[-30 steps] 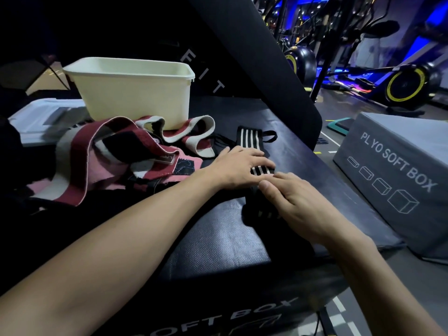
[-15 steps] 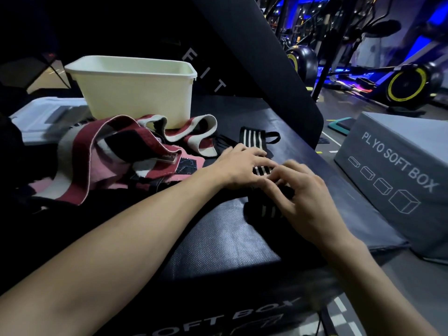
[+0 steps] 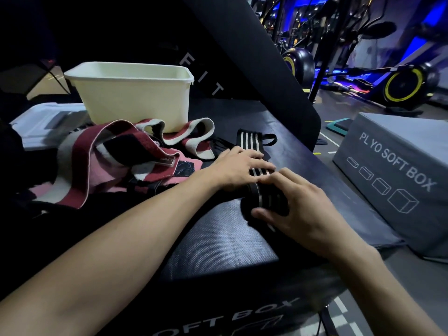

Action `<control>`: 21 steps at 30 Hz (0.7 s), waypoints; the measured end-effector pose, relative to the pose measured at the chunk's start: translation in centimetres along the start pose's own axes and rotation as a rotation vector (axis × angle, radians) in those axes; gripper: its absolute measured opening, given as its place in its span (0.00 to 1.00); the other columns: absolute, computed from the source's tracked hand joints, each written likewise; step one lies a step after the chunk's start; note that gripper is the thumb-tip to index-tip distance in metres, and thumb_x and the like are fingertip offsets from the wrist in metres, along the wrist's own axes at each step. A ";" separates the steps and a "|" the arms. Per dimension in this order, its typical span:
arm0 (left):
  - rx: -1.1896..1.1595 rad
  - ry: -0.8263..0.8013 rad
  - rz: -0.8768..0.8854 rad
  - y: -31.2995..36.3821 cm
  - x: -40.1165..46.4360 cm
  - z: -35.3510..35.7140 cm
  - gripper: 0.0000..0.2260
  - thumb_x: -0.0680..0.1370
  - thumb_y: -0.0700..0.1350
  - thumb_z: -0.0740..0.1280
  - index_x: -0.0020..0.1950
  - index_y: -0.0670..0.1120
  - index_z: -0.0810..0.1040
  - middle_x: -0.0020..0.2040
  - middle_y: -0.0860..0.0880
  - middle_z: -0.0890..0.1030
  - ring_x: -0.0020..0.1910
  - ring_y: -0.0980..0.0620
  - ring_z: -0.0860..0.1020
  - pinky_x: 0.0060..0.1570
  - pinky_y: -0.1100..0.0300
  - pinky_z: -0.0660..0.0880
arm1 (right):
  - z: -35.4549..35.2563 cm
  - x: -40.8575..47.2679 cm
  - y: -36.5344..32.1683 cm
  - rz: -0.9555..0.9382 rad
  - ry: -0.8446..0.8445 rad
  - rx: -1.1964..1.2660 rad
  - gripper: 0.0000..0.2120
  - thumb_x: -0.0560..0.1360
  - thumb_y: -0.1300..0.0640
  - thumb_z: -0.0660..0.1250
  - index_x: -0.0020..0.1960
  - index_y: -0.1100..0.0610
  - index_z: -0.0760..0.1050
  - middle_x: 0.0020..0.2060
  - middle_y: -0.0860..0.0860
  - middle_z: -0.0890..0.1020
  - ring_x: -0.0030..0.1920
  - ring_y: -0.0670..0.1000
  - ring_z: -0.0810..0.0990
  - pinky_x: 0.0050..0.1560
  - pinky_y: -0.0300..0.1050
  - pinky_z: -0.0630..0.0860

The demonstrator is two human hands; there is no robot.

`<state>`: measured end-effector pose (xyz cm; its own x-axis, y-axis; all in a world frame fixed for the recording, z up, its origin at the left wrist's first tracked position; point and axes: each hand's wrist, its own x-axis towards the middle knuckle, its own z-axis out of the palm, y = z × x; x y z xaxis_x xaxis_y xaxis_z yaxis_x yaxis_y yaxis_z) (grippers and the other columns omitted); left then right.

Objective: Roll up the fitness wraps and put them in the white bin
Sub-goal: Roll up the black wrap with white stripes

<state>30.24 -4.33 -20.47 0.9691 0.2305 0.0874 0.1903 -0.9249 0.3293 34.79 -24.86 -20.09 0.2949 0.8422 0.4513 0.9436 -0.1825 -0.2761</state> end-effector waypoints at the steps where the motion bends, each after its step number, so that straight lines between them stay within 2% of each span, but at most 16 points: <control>1: -0.019 0.004 0.001 -0.2 0.1 0.0 0.17 0.82 0.65 0.59 0.71 0.70 0.72 0.77 0.59 0.67 0.74 0.51 0.61 0.77 0.46 0.54 | -0.2 -0.2 0.2 -0.001 -0.056 0.000 0.25 0.69 0.36 0.71 0.63 0.44 0.75 0.58 0.38 0.74 0.56 0.48 0.77 0.50 0.50 0.77; 4: -0.044 0.017 0.014 -1.0 0.4 -0.1 0.18 0.83 0.64 0.57 0.73 0.69 0.70 0.76 0.60 0.69 0.74 0.51 0.64 0.77 0.46 0.56 | -0.3 -0.3 0.8 -0.028 -0.080 -0.003 0.28 0.70 0.39 0.74 0.67 0.45 0.73 0.59 0.41 0.76 0.59 0.50 0.77 0.54 0.51 0.77; 7: -0.054 0.026 0.016 -1.5 0.5 -0.2 0.20 0.84 0.60 0.60 0.76 0.64 0.69 0.74 0.57 0.74 0.74 0.52 0.65 0.75 0.52 0.60 | -0.4 -0.1 1.0 -0.042 -0.102 -0.031 0.28 0.71 0.42 0.77 0.67 0.47 0.75 0.57 0.44 0.78 0.57 0.51 0.78 0.56 0.52 0.76; 9: -0.069 0.040 0.014 -1.6 0.5 -0.1 0.20 0.83 0.62 0.61 0.75 0.62 0.71 0.73 0.56 0.74 0.75 0.54 0.65 0.75 0.53 0.60 | -0.6 0.0 1.0 -0.052 -0.118 -0.080 0.27 0.70 0.41 0.77 0.66 0.48 0.76 0.56 0.45 0.79 0.55 0.51 0.78 0.56 0.51 0.74; 15: -0.052 0.050 0.068 -1.3 0.0 0.2 0.21 0.79 0.67 0.63 0.71 0.65 0.73 0.77 0.60 0.69 0.77 0.55 0.63 0.77 0.45 0.59 | -1.4 -0.7 -0.2 -0.125 -0.134 -0.194 0.26 0.70 0.34 0.67 0.62 0.48 0.76 0.54 0.43 0.79 0.49 0.50 0.78 0.49 0.51 0.74; 19: -0.047 0.081 0.065 -0.8 -0.3 0.2 0.22 0.78 0.68 0.63 0.70 0.64 0.74 0.74 0.61 0.72 0.75 0.56 0.66 0.75 0.44 0.62 | -1.5 -0.8 -0.3 -0.117 -0.166 -0.144 0.25 0.71 0.36 0.68 0.63 0.48 0.74 0.58 0.41 0.76 0.54 0.51 0.77 0.54 0.51 0.73; 21: -0.062 0.092 0.064 -0.6 -0.4 0.1 0.28 0.74 0.72 0.61 0.70 0.63 0.75 0.72 0.61 0.75 0.72 0.58 0.70 0.73 0.46 0.65 | -1.6 -0.7 -0.2 -0.103 -0.187 -0.084 0.26 0.72 0.36 0.67 0.64 0.48 0.74 0.60 0.41 0.74 0.58 0.51 0.74 0.58 0.52 0.72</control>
<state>29.72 -3.95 -20.80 0.9600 0.2008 0.1950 0.1154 -0.9187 0.3777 34.60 -26.21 -19.01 0.1707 0.9366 0.3060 0.9788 -0.1256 -0.1617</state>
